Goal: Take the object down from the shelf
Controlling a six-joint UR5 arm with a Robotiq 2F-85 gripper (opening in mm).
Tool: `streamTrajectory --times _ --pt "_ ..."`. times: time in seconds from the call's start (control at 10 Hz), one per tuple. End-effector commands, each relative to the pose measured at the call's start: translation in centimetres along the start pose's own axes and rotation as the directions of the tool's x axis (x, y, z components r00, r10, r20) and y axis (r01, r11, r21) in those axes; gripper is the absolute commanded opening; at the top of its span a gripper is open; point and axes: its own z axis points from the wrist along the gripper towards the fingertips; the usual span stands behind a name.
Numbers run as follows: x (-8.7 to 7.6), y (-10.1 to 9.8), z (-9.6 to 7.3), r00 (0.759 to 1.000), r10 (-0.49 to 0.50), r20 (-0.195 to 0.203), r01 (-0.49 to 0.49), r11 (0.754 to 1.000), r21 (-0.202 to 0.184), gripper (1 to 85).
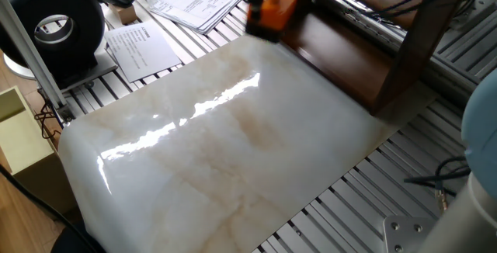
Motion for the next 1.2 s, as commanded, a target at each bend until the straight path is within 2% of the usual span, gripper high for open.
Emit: streamTrajectory --times 0.0,0.1,0.2,0.3,0.4,0.5,0.6,0.7,0.8,0.9,1.0,1.1 --pt "-1.9 1.2 2.3 0.998 0.049 -0.033 -0.048 0.998 0.034 1.0" --pt "-2.7 2.0 2.3 0.999 0.04 -0.003 -0.04 0.999 0.0 1.0" --pt "-2.9 2.5 2.3 1.0 0.017 0.006 -0.016 1.0 -0.019 1.0" --pt "-1.5 2.4 2.7 0.998 0.056 0.012 -0.055 0.998 -0.043 1.0" --pt "-1.8 2.8 4.7 0.996 0.091 0.014 -0.09 0.995 -0.039 1.0" --pt "-4.4 3.4 8.0 0.991 0.129 0.039 -0.129 0.992 0.008 1.0" --pt "-4.8 2.7 8.4 0.986 0.159 0.05 -0.161 0.986 0.043 1.0" --pt "-4.3 1.8 8.3 0.985 0.168 0.037 -0.171 0.982 0.078 1.0" --pt "-4.0 2.6 8.4 0.989 0.147 0.017 -0.148 0.988 0.051 1.0" --pt "-2.4 1.4 8.4 0.991 0.133 0.0 -0.133 0.989 0.064 1.0" --pt "-2.3 2.1 10.5 0.981 0.194 0.023 -0.195 0.979 0.066 1.0" --pt "-3.1 3.4 13.3 0.959 0.277 0.051 -0.281 0.955 0.093 1.0"
